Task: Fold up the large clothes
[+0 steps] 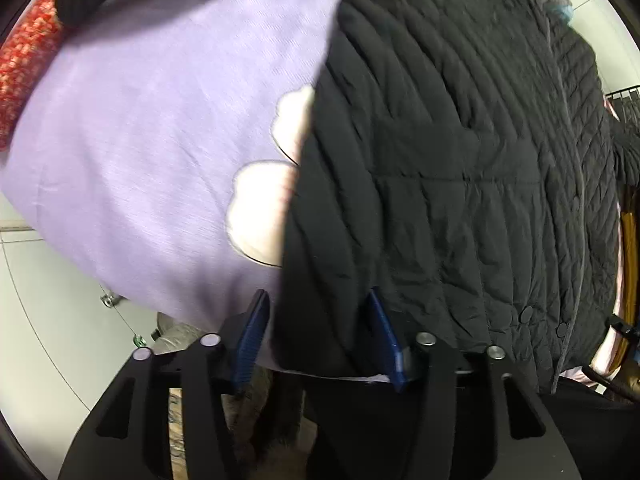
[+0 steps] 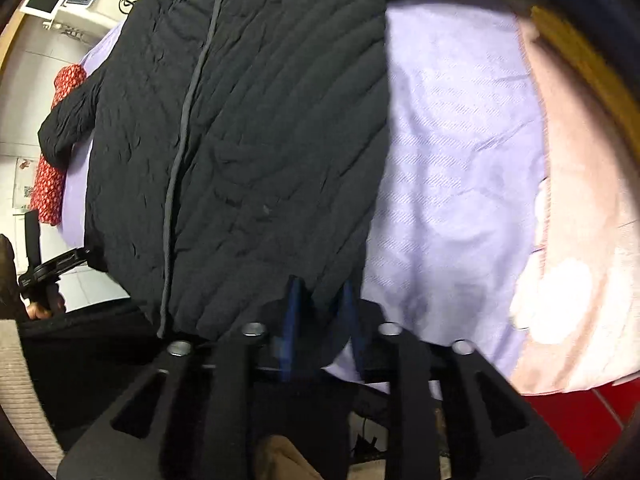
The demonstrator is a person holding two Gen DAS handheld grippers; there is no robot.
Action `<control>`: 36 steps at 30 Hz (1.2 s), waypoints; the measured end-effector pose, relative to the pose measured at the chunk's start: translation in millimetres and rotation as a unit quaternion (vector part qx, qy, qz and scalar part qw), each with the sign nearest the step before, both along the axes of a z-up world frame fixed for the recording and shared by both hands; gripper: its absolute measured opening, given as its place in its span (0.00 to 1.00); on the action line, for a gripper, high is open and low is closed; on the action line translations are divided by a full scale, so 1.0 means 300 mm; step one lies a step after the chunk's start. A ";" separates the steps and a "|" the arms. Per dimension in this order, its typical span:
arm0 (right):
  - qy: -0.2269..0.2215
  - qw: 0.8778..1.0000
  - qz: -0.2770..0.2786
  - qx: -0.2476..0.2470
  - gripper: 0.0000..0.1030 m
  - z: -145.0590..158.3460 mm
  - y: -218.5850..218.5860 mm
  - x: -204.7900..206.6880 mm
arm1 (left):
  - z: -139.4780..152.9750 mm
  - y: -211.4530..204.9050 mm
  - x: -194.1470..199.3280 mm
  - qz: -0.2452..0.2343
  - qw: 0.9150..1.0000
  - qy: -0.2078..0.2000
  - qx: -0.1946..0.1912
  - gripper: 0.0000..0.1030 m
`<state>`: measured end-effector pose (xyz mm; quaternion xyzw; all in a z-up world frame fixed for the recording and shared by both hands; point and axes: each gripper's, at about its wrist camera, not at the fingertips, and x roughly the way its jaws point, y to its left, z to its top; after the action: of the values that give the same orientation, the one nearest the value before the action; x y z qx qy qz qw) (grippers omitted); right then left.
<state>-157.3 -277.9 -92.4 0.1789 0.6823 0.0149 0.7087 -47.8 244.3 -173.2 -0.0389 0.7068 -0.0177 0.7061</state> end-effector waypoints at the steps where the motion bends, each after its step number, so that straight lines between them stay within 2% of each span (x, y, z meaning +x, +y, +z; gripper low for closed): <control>1: -0.008 1.000 -0.004 -0.016 0.37 0.025 -0.023 -0.001 | 0.025 0.015 -0.003 -0.003 1.000 -0.014 0.017 0.56; 3: -0.021 0.999 -0.009 -0.037 0.37 0.048 -0.058 0.007 | 0.103 0.038 0.019 -0.005 0.996 -0.053 0.068 0.57; 4: -0.032 0.999 -0.009 -0.041 0.37 0.067 -0.074 0.002 | 0.137 0.049 0.039 -0.004 0.995 -0.070 0.077 0.57; 7: -0.074 0.996 0.033 -0.045 0.37 0.126 -0.059 0.075 | 0.226 0.028 0.132 -0.018 0.990 -0.119 0.069 0.63; 10: -0.094 0.989 0.101 -0.043 0.37 0.137 0.037 0.170 | 0.249 -0.067 0.235 -0.055 0.987 -0.144 0.035 0.69; 11: -0.097 0.987 0.121 -0.039 0.37 0.122 0.064 0.189 | 0.246 -0.111 0.234 -0.066 0.987 -0.145 0.022 0.71; 12: -0.094 0.984 0.147 -0.034 0.42 0.103 0.118 0.222 | 0.252 -0.087 0.197 -0.076 0.987 -0.144 0.011 0.74; 13: -0.091 0.981 0.166 -0.037 0.51 0.083 0.167 0.245 | 0.227 -0.142 0.213 -0.092 0.986 -0.138 -0.004 0.76; 14: -0.087 0.979 0.179 -0.038 0.53 0.071 0.192 0.246 | 0.203 -0.196 0.184 -0.106 0.986 -0.132 -0.009 0.76; 15: -0.078 0.977 0.195 -0.038 0.53 0.044 0.233 0.260 | 0.192 -0.223 0.226 -0.116 0.985 -0.126 -0.007 0.77; 19: -0.047 0.965 0.249 -0.070 0.53 -0.088 0.369 0.289 | 0.044 -0.345 0.228 -0.149 0.986 -0.079 0.021 0.79; 21: -0.026 0.960 0.262 -0.093 0.53 -0.151 0.394 0.290 | 0.004 -0.370 0.213 -0.151 0.985 -0.080 0.036 0.83; 23: -0.009 0.958 0.262 -0.115 0.54 -0.211 0.406 0.292 | -0.024 -0.367 0.216 -0.153 0.984 -0.086 0.035 0.86; 25: -0.006 0.958 0.259 -0.122 0.61 -0.235 0.418 0.299 | -0.044 -0.355 0.219 -0.153 0.984 -0.089 0.026 0.90; 28: 0.000 0.955 0.266 -0.133 0.65 -0.261 0.443 0.315 | -0.072 -0.327 0.247 -0.145 0.986 -0.078 0.001 0.94; 30: 0.007 0.957 0.260 -0.128 0.69 -0.271 0.443 0.338 | -0.084 -0.332 0.265 -0.145 0.987 -0.067 0.009 0.94; 32: 0.009 0.963 0.248 -0.109 0.79 -0.293 0.448 0.359 | -0.099 -0.350 0.286 -0.146 0.987 -0.057 0.027 0.95; 33: 0.010 0.966 0.241 -0.089 0.93 -0.313 0.468 0.381 | -0.103 -0.357 0.291 -0.144 0.987 -0.056 0.035 0.95; 36: 0.008 0.965 0.241 -0.102 0.96 -0.341 0.498 0.399 | -0.110 -0.389 0.298 -0.141 0.987 -0.064 0.052 0.95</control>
<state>-37.6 -128.6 -194.8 -0.0639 0.7085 0.1143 0.6934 41.5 127.5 -206.3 0.0991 0.6589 -0.0821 0.7412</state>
